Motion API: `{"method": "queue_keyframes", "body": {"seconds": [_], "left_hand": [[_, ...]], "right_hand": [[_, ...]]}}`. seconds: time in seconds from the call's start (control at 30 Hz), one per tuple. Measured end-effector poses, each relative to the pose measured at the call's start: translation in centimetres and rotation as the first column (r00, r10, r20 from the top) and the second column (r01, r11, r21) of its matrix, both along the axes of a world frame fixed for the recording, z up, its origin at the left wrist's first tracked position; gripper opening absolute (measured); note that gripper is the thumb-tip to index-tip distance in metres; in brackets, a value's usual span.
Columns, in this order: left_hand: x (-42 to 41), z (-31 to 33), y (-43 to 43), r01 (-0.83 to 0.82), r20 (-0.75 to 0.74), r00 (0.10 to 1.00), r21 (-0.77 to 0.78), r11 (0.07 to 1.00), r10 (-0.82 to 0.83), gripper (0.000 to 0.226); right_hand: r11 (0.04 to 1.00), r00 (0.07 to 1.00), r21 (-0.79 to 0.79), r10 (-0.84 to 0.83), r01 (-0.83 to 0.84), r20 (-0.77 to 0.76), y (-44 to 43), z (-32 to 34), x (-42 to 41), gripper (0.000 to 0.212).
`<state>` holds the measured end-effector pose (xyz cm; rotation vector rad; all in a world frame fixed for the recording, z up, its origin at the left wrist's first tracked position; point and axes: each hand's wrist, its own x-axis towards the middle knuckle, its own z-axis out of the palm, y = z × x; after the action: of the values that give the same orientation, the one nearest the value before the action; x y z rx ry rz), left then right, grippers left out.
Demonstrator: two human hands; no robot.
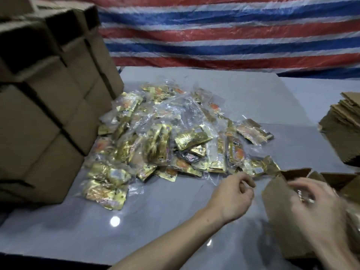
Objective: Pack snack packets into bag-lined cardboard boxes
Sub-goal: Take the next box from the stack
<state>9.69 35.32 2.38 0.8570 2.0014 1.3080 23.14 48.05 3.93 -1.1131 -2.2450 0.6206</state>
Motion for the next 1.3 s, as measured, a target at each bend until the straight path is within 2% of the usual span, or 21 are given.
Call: {"method": "queue_keyframes", "body": {"seconds": [0.07, 0.13, 0.23, 0.3, 0.37, 0.4, 0.47, 0.53, 0.57, 0.6, 0.63, 0.67, 0.77, 0.83, 0.93, 1.03, 1.1, 1.2, 1.3], "left_hand": [[-1.9, 0.2, -3.3, -0.118, -0.049, 0.992, 0.004, 0.993, 0.118, 0.02], [-3.7, 0.6, -6.8, -0.196, -0.137, 0.971, 0.03, 0.98, 0.198, 0.02], [-6.4, 1.6, -12.8, -0.293, -0.269, 0.914, 0.085, 0.952, 0.305, 0.022], [-8.1, 2.2, -17.2, -0.364, -0.419, 0.83, 0.095, 0.926, 0.369, 0.02], [-9.8, 3.1, -21.8, -0.458, -0.63, 0.663, 0.085, 0.885, 0.404, 0.017], [-10.6, 3.8, -23.9, -0.511, -0.734, 0.542, 0.1, 0.854, 0.41, 0.018], [-12.2, 5.6, -27.9, -0.603, -0.879, 0.239, 0.199, 0.773, 0.413, 0.024], [-14.0, 8.1, -31.6, -0.653, -0.919, -0.043, 0.323, 0.685, 0.391, 0.03], [-15.0, 9.5, -33.3, -0.677, -0.919, -0.141, 0.36, 0.641, 0.367, 0.034], [-16.1, 10.7, -34.8, -0.713, -0.921, -0.2, 0.371, 0.595, 0.335, 0.04], [-17.1, 11.7, -36.1, -0.761, -0.931, -0.212, 0.348, 0.547, 0.298, 0.047], [-18.0, 12.4, -37.0, -0.821, -0.947, -0.175, 0.291, 0.491, 0.268, 0.052], [-20.2, 13.5, -38.5, -0.956, -0.949, 0.074, 0.02, 0.293, 0.306, 0.05], [-20.9, 13.5, -38.9, -0.969, -0.923, 0.141, -0.055, 0.24, 0.357, 0.035], [-21.4, 13.1, -39.0, -0.97, -0.903, 0.146, -0.051, 0.237, 0.404, 0.021], [-21.4, 13.1, -38.7, -0.974, -0.872, 0.203, -0.134, 0.183, 0.445, 0.034], [-21.2, 13.4, -38.5, -0.969, -0.838, 0.232, -0.157, 0.189, 0.494, 0.035], [-20.7, 14.2, -38.5, -0.968, -0.778, 0.198, -0.062, 0.242, 0.596, 0.031], [-19.6, 15.1, -38.5, -0.953, -0.8, 0.137, 0.054, 0.297, 0.585, 0.028]], "right_hand": [[0.995, 0.997, -0.071, 0.064, -0.067, -0.041, -1.7, -0.5, -2.5, 0.028], [0.96, 0.981, -0.205, 0.176, -0.191, -0.087, -4.0, -0.7, -5.1, 0.026], [0.837, 0.917, -0.375, 0.362, -0.398, -0.167, -7.9, -0.6, -8.5, 0.024], [0.764, 0.878, -0.432, 0.433, -0.478, -0.206, -10.3, -0.5, -10.2, 0.021], [0.714, 0.849, -0.465, 0.481, -0.524, -0.219, -12.2, -0.4, -11.4, 0.02], [0.701, 0.841, -0.471, 0.495, -0.536, -0.219, -12.9, -0.4, -11.9, 0.02], [0.69, 0.832, -0.476, 0.514, -0.546, -0.21, -13.9, -0.4, -12.7, 0.017], [0.69, 0.831, -0.479, 0.523, -0.542, -0.187, -14.5, -0.3, -13.1, 0.012], [0.692, 0.833, -0.481, 0.525, -0.538, -0.176, -14.7, -0.2, -13.2, 0.011], [0.695, 0.835, -0.484, 0.524, -0.532, -0.165, -14.8, -0.1, -13.3, 0.009], [0.698, 0.839, -0.487, 0.521, -0.525, -0.157, -14.9, 0.1, -13.4, 0.008], [0.702, 0.841, -0.488, 0.52, -0.519, -0.148, -15.1, 0.3, -13.5, 0.008], [0.709, 0.834, -0.472, 0.539, -0.523, -0.115, -15.4, 0.6, -13.5, 0.01], [0.708, 0.829, -0.465, 0.546, -0.532, -0.117, -15.4, 0.5, -13.3, 0.012], [0.694, 0.832, -0.489, 0.537, -0.529, -0.138, -14.9, 0.2, -12.8, 0.012], [0.7, 0.836, -0.484, 0.531, -0.525, -0.138, -14.1, 0.1, -12.3, 0.012], [0.707, 0.834, -0.468, 0.533, -0.531, -0.142, -13.8, 0.0, -12.1, 0.014], [0.706, 0.826, -0.454, 0.546, -0.544, -0.14, -13.5, -0.1, -11.9, 0.017], [0.704, 0.823, -0.452, 0.549, -0.548, -0.142, -13.3, -0.1, -11.8, 0.019]]}}
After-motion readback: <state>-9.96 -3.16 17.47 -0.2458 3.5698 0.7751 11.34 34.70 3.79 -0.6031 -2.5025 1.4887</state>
